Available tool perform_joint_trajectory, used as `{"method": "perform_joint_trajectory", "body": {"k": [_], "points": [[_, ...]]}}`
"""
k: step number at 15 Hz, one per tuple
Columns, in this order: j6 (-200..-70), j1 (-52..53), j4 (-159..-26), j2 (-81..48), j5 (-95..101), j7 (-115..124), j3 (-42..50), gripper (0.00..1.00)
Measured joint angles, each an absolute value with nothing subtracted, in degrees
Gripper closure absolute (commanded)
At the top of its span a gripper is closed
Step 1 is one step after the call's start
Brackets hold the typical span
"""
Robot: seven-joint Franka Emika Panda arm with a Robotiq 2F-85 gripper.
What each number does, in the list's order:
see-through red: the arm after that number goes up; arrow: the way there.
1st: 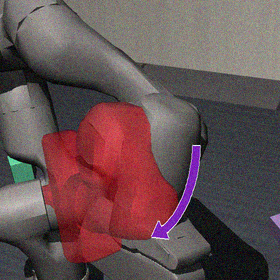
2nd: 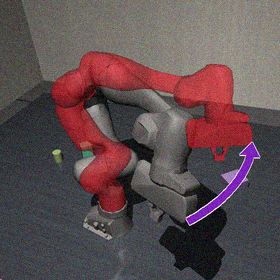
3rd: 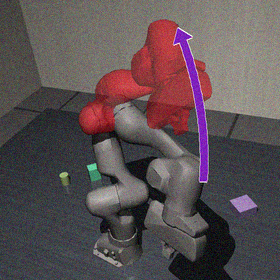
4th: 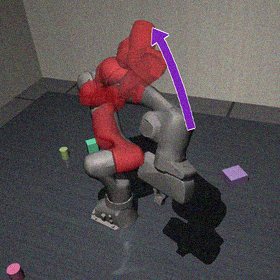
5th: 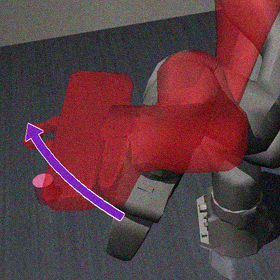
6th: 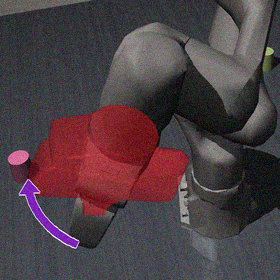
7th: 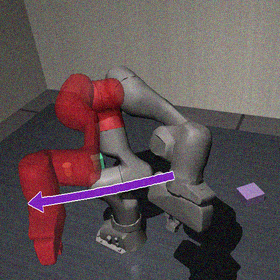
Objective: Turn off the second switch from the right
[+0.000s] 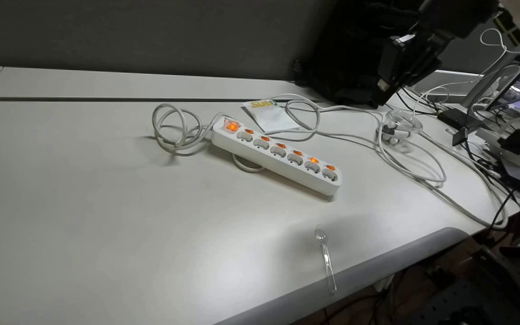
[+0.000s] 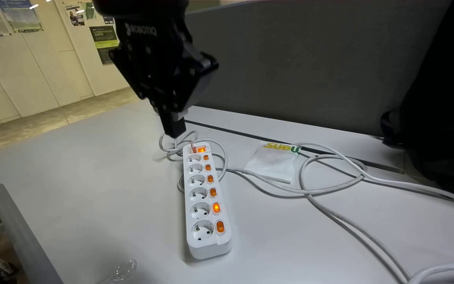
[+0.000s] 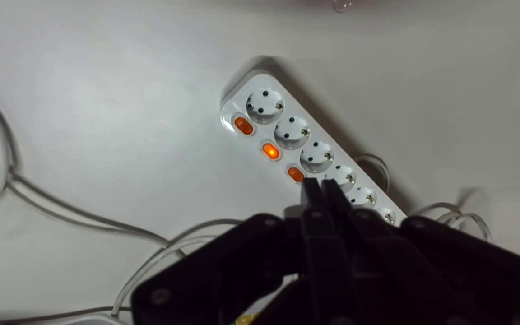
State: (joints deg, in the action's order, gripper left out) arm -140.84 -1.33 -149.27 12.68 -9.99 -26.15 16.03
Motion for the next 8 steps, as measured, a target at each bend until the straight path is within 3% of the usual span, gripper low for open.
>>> {"method": "perform_joint_trajectory", "body": {"k": [8], "points": [[-142.15,-3.75,-146.94,2.27,-11.83,-17.85,12.67,0.99]]}}
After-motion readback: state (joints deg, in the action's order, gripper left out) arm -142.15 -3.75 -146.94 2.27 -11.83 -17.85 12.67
